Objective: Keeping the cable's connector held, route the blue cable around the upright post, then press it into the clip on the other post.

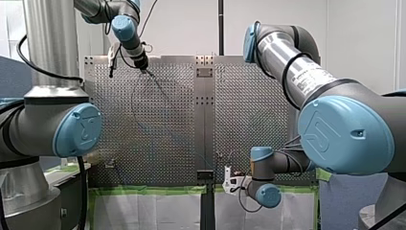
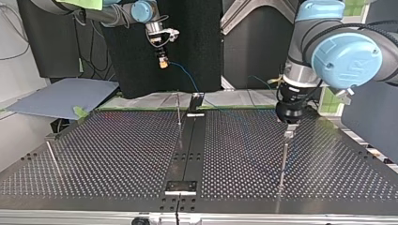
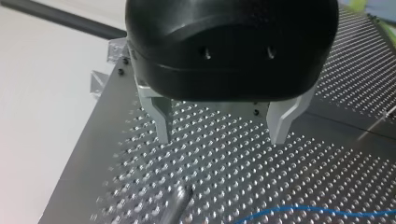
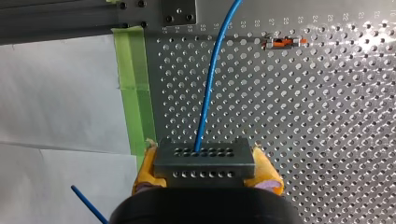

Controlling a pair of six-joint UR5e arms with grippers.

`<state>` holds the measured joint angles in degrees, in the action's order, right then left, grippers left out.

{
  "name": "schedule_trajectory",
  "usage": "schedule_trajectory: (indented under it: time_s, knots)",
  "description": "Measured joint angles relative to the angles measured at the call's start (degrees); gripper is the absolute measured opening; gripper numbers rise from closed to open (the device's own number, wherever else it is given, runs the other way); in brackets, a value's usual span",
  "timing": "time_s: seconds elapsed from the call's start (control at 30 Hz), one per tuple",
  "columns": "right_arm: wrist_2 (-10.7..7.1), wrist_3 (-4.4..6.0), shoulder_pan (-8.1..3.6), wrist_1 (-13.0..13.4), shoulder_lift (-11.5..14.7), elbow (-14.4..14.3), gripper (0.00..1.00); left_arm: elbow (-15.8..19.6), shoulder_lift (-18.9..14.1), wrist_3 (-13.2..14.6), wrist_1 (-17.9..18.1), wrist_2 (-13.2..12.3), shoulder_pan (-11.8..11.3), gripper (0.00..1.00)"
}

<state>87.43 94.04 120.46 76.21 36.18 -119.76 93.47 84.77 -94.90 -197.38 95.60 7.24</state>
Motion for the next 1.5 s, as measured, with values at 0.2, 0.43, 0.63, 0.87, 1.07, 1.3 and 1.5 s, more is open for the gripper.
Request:
schedule_trajectory:
  time_s: [0.2, 0.43, 0.63, 0.87, 1.07, 1.3, 1.5]
  knots:
    - [-0.02, -0.1, 0.0, -0.2, 0.0, 0.0, 0.0, -1.0, 3.1, 3.2, 3.2, 2.7, 3.1, 1.0]
    - [-0.06, -0.14, 0.0, 0.2, 0.0, 0.0, 0.0, -3.1, 7.2, 6.1, 7.3, 5.5, 7.2, 1.0]
    - [-0.06, -0.15, 0.0, 0.4, 0.0, 0.0, 0.0, -5.9, 11.0, 6.6, 11.1, 7.4, 10.5, 1.0]
    - [-0.06, -0.15, 0.0, 0.4, 0.0, 0.0, 0.0, -6.4, 14.8, 6.1, 14.9, 9.7, 10.7, 1.0]
    - [-0.05, -0.15, 0.07, 0.4, 0.0, 0.0, 0.0, -6.4, 17.6, 6.4, 16.9, 10.8, 10.0, 1.0]
    - [-0.06, -0.11, 0.29, 0.4, 0.0, 0.1, 0.0, -6.5, 21.4, 8.4, 19.3, 10.5, 9.9, 1.0]
    - [-0.06, -0.07, 0.42, 0.5, 0.0, 0.1, 0.0, -7.9, 23.7, 10.1, 20.5, 10.9, 9.8, 1.0]
